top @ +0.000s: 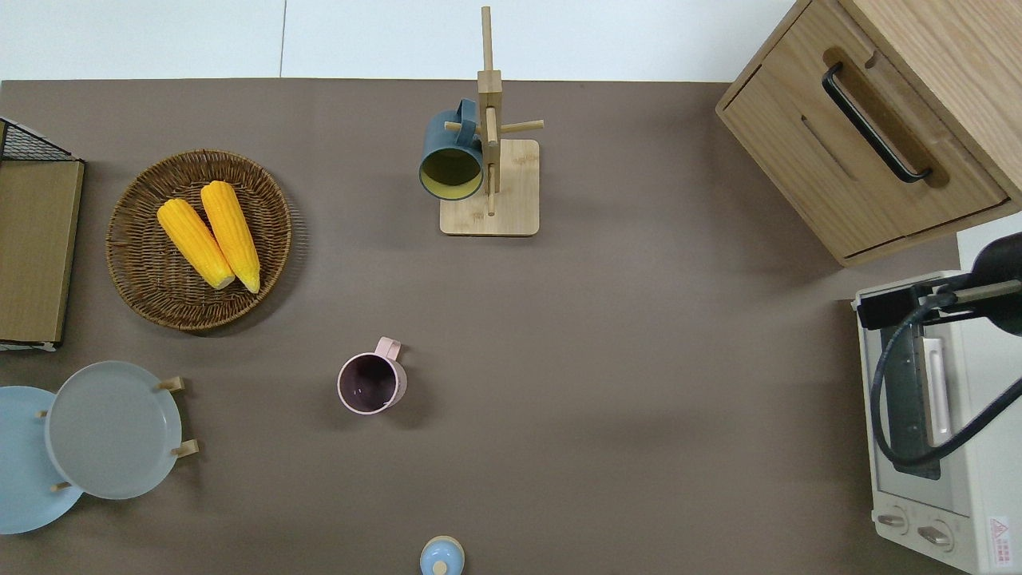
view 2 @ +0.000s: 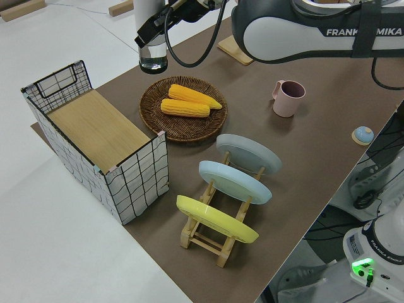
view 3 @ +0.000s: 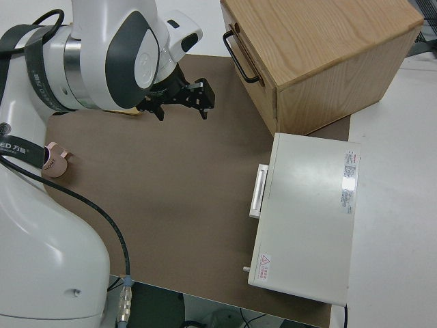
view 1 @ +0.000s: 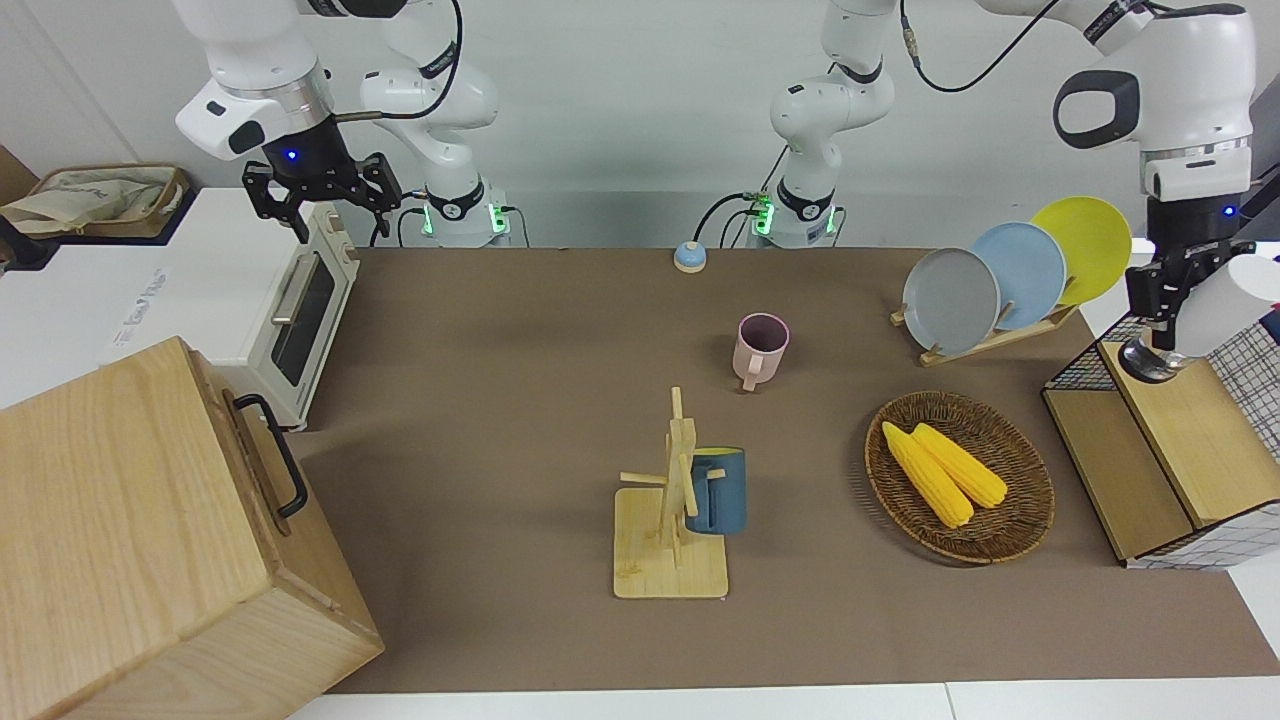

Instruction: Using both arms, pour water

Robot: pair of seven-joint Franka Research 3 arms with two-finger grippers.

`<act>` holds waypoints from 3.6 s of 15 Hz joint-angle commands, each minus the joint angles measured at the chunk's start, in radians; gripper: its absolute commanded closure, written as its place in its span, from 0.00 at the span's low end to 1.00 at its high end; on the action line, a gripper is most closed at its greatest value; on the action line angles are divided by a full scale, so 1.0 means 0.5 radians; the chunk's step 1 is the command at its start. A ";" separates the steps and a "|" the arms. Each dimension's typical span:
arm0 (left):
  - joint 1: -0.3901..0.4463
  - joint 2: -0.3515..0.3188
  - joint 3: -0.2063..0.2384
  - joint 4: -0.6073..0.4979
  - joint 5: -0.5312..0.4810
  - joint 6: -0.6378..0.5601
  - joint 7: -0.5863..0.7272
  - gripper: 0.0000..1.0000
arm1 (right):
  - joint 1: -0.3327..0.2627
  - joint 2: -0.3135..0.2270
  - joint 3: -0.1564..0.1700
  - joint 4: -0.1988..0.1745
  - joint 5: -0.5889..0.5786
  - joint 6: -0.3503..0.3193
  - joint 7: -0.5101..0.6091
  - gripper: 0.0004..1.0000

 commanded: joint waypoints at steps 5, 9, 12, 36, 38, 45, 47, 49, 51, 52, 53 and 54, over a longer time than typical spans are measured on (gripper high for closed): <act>-0.074 0.115 0.398 0.209 -0.711 -0.157 0.818 1.00 | -0.010 -0.033 -0.001 -0.041 0.010 0.005 -0.040 0.01; -0.053 0.311 0.533 0.273 -1.110 -0.145 1.278 1.00 | -0.010 -0.036 -0.001 -0.041 0.010 0.005 -0.040 0.01; 0.008 0.443 0.567 0.350 -1.313 -0.145 1.506 1.00 | -0.010 -0.036 -0.001 -0.041 0.010 0.005 -0.040 0.01; 0.011 0.809 0.533 0.473 -1.556 0.101 1.700 0.88 | -0.010 -0.033 -0.001 -0.041 0.010 0.005 -0.040 0.01; 0.011 0.824 0.530 0.479 -1.559 0.101 1.697 0.33 | -0.010 -0.036 -0.001 -0.041 0.010 0.005 -0.040 0.01; 0.036 0.846 0.542 0.494 -1.590 0.076 1.675 0.01 | -0.010 -0.033 -0.001 -0.041 0.010 0.008 -0.040 0.01; 0.024 0.830 0.564 0.497 -1.571 0.030 1.666 0.01 | -0.010 -0.033 -0.001 -0.041 0.010 0.008 -0.040 0.01; 0.015 0.827 0.576 0.497 -1.565 -0.025 1.599 0.01 | -0.010 -0.033 -0.001 -0.041 0.010 0.008 -0.040 0.01; -0.022 0.803 0.619 0.497 -1.446 -0.062 1.488 0.01 | -0.010 -0.033 -0.001 -0.041 0.010 0.005 -0.040 0.01; -0.022 0.797 0.619 0.497 -1.363 -0.092 1.406 0.01 | -0.010 -0.033 0.002 -0.041 0.010 0.008 -0.040 0.01; -0.022 0.787 0.619 0.497 -1.308 -0.117 1.372 0.01 | -0.010 -0.033 -0.001 -0.041 0.010 0.005 -0.040 0.01; -0.022 0.775 0.622 0.497 -1.235 -0.157 1.341 0.01 | -0.010 -0.033 -0.001 -0.041 0.010 0.005 -0.040 0.01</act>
